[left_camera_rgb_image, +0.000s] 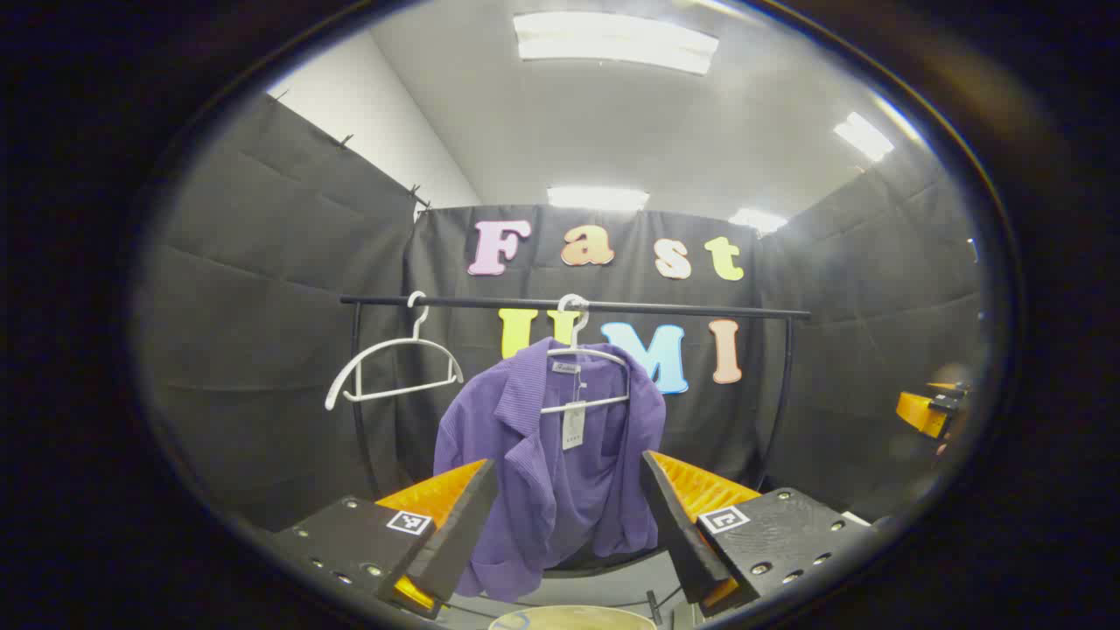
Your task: Grasp the clothes on the hanger with both hands and then place them into the laundry hamper below.
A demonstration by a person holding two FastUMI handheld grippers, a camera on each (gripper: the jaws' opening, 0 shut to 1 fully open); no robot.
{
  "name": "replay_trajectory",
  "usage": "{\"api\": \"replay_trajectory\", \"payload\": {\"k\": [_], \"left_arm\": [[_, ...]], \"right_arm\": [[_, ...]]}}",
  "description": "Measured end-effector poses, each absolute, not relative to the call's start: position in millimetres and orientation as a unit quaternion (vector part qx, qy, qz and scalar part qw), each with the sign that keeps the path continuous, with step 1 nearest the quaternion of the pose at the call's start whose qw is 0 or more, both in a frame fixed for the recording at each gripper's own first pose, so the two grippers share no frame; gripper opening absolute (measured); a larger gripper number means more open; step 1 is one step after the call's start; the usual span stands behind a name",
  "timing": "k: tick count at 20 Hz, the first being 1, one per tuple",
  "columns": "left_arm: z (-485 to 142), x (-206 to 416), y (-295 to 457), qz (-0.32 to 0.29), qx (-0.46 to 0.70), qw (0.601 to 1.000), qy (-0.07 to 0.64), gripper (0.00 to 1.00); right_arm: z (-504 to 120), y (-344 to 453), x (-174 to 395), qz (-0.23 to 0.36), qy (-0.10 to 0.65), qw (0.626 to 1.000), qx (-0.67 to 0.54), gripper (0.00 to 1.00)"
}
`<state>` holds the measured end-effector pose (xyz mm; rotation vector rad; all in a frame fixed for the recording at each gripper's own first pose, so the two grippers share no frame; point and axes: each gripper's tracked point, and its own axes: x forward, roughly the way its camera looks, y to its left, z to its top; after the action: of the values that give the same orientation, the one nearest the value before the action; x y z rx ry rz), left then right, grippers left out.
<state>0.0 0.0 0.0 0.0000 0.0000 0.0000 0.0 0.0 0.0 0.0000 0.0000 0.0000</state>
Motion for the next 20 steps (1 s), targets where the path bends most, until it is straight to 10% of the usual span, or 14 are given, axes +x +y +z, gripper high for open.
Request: {"api": "replay_trajectory", "payload": {"k": [20], "left_arm": [[-20.9,-19.9,-11.0,-0.019,0.014,0.999,0.021,0.99]], "right_arm": [[-10.8,54.7,-17.3,0.067,0.025,0.997,0.023,0.96]]}}
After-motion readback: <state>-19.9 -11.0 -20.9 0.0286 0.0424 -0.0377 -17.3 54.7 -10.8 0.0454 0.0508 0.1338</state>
